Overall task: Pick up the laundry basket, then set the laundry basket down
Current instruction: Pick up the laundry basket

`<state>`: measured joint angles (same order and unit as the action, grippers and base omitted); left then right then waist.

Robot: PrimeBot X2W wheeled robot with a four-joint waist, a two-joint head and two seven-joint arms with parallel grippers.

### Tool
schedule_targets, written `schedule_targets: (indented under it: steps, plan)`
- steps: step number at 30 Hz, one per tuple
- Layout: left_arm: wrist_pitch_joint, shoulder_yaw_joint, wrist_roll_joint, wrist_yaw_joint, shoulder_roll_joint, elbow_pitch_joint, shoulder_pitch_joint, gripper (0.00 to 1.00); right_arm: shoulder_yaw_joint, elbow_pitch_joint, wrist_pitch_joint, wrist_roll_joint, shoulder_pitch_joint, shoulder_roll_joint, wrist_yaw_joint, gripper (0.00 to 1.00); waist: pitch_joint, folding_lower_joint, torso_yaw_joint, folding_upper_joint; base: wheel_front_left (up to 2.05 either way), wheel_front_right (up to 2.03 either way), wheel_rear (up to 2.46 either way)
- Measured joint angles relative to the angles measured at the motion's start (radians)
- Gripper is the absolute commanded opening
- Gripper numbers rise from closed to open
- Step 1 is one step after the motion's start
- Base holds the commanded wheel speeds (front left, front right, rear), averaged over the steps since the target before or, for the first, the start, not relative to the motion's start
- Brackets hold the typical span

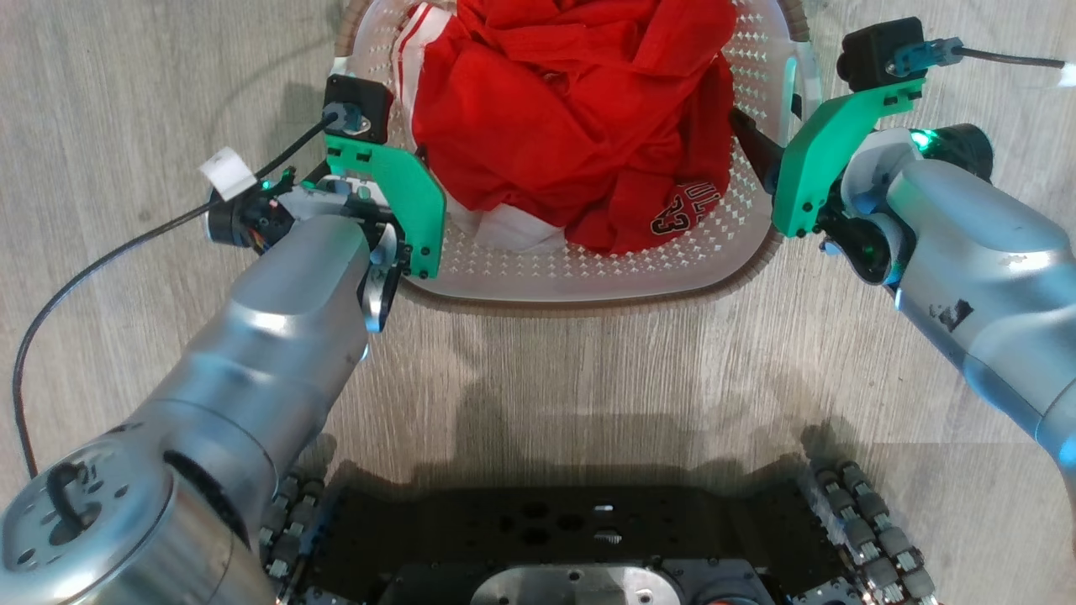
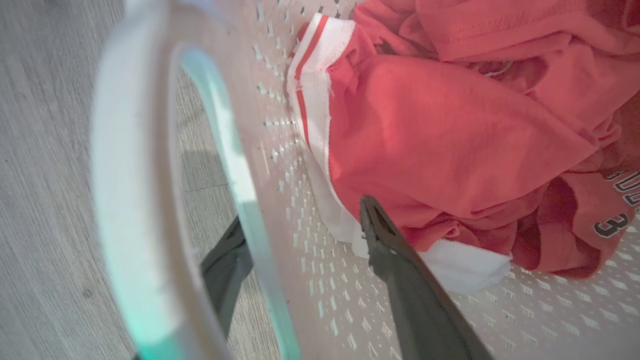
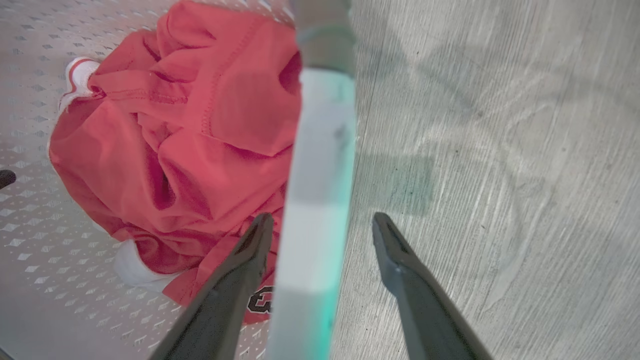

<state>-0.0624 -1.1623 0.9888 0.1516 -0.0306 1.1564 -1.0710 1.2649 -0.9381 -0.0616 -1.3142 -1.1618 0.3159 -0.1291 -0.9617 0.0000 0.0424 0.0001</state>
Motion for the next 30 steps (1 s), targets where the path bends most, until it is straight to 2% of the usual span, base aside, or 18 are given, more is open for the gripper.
schedule_targets:
  steps: [2, 4, 5, 6, 7, 8, 9, 19, 24, 30]
  plan:
    - [0.001, -0.008, 0.009, 0.000, 0.000, 0.000, -0.002, 1.00, 0.001, 0.000, 0.000, -0.002, 0.000, 0.000, 0.000, 1.00, -0.001, 0.0000, 0.000, 0.0000, 0.00, 0.00, 0.00]
    - [0.001, -0.022, 0.019, 0.005, 0.000, 0.000, -0.004, 1.00, 0.001, 0.000, 0.004, -0.007, 0.000, 0.000, 0.000, 0.83, -0.001, 0.0000, 0.002, 0.0000, 0.00, 0.00, 0.00]
    - [0.001, -0.024, 0.024, 0.007, 0.000, 0.000, -0.006, 1.00, 0.001, -0.001, 0.013, -0.007, 0.000, 0.000, 0.000, 0.43, -0.001, 0.0000, 0.003, 0.0000, 0.00, 0.00, 0.00]
    - [0.004, -0.026, 0.030, 0.007, 0.000, -0.001, -0.006, 0.91, 0.002, -0.001, 0.021, -0.009, 0.000, 0.000, 0.000, 0.09, -0.001, 0.0000, 0.003, 0.0000, 0.00, 0.00, 0.00]
    - [0.009, -0.027, 0.037, 0.007, 0.000, -0.001, -0.007, 0.49, 0.002, 0.001, 0.025, -0.009, 0.000, 0.000, 0.000, 0.00, -0.001, 0.0000, 0.004, 0.0000, 0.00, 0.00, 0.00]
    - [0.009, -0.029, 0.042, 0.009, -0.001, 0.000, -0.007, 0.27, 0.001, 0.002, 0.026, -0.009, 0.000, -0.002, 0.002, 0.00, -0.001, -0.0001, 0.004, 0.0000, 0.00, 0.00, 0.00]
    - [0.011, -0.028, 0.048, 0.007, -0.005, 0.000, -0.007, 0.00, -0.001, -0.004, 0.029, -0.012, 0.000, 0.003, 0.006, 0.00, -0.002, -0.0001, 0.005, 0.0000, 0.00, 0.00, 0.00]
    - [0.019, -0.058, 0.087, 0.006, -0.001, -0.005, -0.016, 0.00, 0.001, -0.008, 0.043, -0.016, 0.002, 0.007, 0.006, 0.00, 0.004, 0.0000, 0.008, 0.0000, 0.00, 0.00, 0.00]
    - [0.019, -0.075, 0.087, -0.012, -0.001, -0.006, -0.015, 0.00, 0.005, -0.027, 0.056, -0.016, 0.013, 0.004, 0.006, 0.00, 0.026, 0.0001, 0.005, 0.0000, 0.00, 0.00, 0.00]
    - [0.042, -0.094, 0.082, -0.030, -0.002, -0.005, 0.001, 0.00, 0.006, -0.054, 0.130, -0.038, 0.046, -0.015, 0.005, 0.00, 0.081, 0.0000, -0.001, 0.0000, 0.00, 0.00, 0.00]
